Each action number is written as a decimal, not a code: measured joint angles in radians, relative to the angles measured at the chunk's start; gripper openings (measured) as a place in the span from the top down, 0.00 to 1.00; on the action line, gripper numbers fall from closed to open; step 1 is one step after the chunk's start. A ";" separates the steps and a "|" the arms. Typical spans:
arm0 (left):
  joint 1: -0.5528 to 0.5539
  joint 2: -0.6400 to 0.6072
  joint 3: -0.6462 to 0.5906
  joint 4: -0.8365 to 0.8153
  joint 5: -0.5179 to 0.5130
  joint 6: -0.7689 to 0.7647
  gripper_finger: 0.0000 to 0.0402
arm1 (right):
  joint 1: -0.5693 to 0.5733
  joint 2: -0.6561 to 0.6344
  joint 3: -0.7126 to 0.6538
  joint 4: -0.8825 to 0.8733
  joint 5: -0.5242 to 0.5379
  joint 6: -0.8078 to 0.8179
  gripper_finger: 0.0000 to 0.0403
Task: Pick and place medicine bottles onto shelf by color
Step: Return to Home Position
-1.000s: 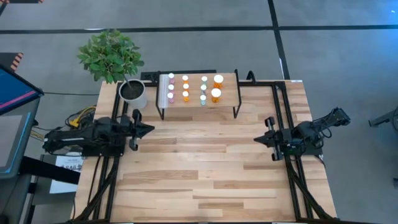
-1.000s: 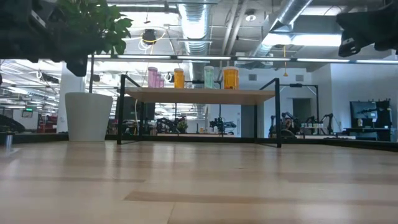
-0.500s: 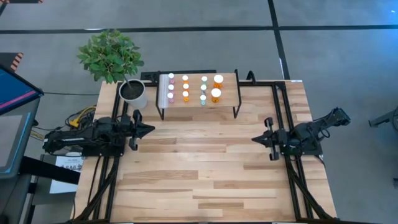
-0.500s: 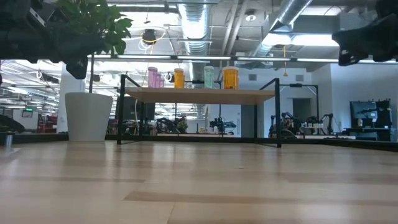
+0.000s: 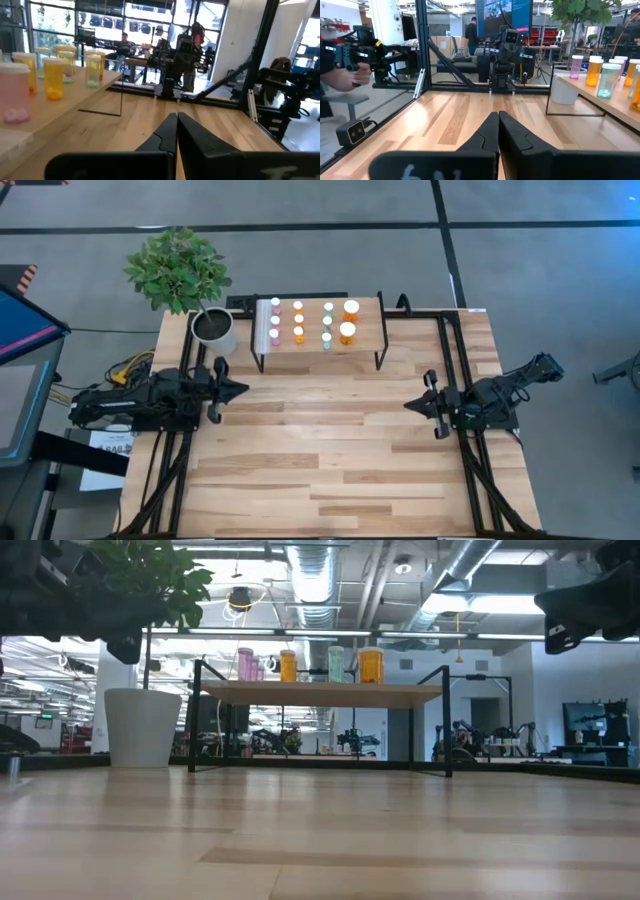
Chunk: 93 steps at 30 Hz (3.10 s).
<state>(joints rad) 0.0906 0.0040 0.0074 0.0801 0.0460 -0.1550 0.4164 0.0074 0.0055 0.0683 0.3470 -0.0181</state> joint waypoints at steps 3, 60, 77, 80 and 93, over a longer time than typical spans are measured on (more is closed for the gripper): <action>0.000 0.000 0.000 -0.031 0.029 -0.001 1.00 | 0.000 0.000 0.000 -0.001 0.000 0.000 0.94; 0.000 0.009 -0.001 -0.042 -0.096 -0.014 1.00 | 0.000 0.000 0.000 -0.003 -0.002 0.002 0.94; 0.000 0.009 -0.001 -0.042 -0.095 -0.014 1.00 | 0.000 0.000 -0.001 -0.003 -0.002 0.002 0.94; 0.000 0.009 -0.001 -0.042 -0.096 -0.014 1.00 | 0.000 0.000 -0.001 -0.003 -0.002 0.001 0.94; 0.000 0.009 -0.001 -0.042 -0.096 -0.014 1.00 | 0.000 0.000 -0.001 -0.003 -0.002 0.000 0.94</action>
<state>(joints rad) 0.0902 0.0128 0.0063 0.0382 -0.0496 -0.1688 0.4165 0.0073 0.0049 0.0650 0.3454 -0.0177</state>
